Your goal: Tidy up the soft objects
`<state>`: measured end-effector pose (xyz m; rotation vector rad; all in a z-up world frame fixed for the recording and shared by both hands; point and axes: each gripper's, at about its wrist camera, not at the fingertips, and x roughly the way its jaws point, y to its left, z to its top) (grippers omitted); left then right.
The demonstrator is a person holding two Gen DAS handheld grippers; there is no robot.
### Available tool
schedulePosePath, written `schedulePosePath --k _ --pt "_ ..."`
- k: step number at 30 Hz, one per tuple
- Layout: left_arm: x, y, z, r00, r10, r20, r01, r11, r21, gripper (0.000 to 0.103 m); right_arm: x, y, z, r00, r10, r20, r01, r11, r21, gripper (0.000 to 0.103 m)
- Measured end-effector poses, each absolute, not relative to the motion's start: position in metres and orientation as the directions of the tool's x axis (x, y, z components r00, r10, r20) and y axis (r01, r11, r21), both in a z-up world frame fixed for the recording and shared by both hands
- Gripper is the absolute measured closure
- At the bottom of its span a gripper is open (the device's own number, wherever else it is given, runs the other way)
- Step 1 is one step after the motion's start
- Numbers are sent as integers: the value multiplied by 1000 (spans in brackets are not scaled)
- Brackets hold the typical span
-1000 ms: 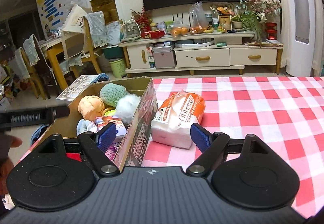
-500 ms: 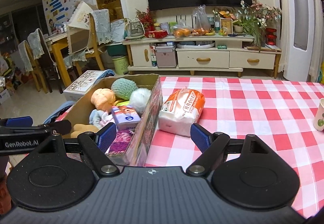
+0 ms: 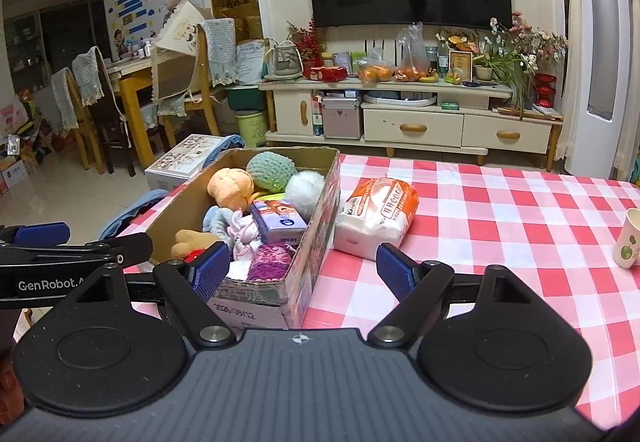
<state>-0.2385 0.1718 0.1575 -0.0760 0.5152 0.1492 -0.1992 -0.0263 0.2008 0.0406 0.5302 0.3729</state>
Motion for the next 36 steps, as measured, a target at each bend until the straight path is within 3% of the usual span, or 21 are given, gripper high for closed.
schedulePosePath --k 36 --pt "-229 149 142 847 141 -512 -163 987 3 1 -202 -34 186 807 340 -483 -321 939 125 3"
